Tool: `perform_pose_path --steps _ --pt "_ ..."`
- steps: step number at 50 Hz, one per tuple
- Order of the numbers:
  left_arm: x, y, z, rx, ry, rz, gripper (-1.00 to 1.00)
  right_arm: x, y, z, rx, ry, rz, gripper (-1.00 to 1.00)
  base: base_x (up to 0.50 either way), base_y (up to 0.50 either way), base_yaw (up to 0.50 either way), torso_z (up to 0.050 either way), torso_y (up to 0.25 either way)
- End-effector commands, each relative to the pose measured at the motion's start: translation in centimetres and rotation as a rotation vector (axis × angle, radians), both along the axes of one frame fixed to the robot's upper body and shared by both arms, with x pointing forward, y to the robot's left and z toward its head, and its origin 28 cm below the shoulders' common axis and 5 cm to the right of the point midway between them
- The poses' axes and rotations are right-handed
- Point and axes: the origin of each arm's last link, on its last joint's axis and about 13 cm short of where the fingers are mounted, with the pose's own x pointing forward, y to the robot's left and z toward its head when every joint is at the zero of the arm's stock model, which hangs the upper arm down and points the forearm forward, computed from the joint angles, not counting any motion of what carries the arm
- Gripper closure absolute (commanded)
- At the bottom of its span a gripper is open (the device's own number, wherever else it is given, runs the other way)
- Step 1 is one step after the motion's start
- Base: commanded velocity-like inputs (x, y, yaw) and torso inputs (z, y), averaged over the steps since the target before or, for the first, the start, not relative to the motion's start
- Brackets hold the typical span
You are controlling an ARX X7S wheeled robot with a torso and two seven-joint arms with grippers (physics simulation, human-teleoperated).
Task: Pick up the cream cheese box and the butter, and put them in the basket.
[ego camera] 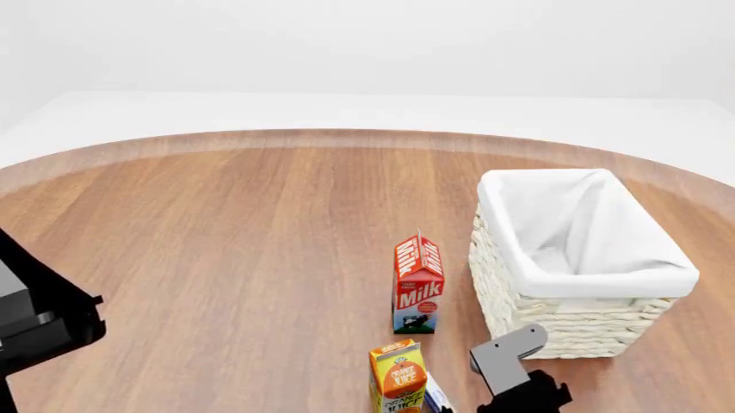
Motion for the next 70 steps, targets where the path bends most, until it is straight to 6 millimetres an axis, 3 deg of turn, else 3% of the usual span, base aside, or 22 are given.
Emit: perform_pose_path --steps 1,70 --pt "-0.1 0.3 0.0 0.006 0.001 0.023 -1.00 0.6 0.7 -0.4 0.029 -0.020 0.017 -1.00 0.00 0.00 0.00 0.000 0.000" --pt "0.0 0.4 -0.3 0.006 0.007 0.027 -1.00 1.1 1.5 -3.3 0.014 0.028 0.035 -1.00 0.00 0.00 0.00 0.000 0.000"
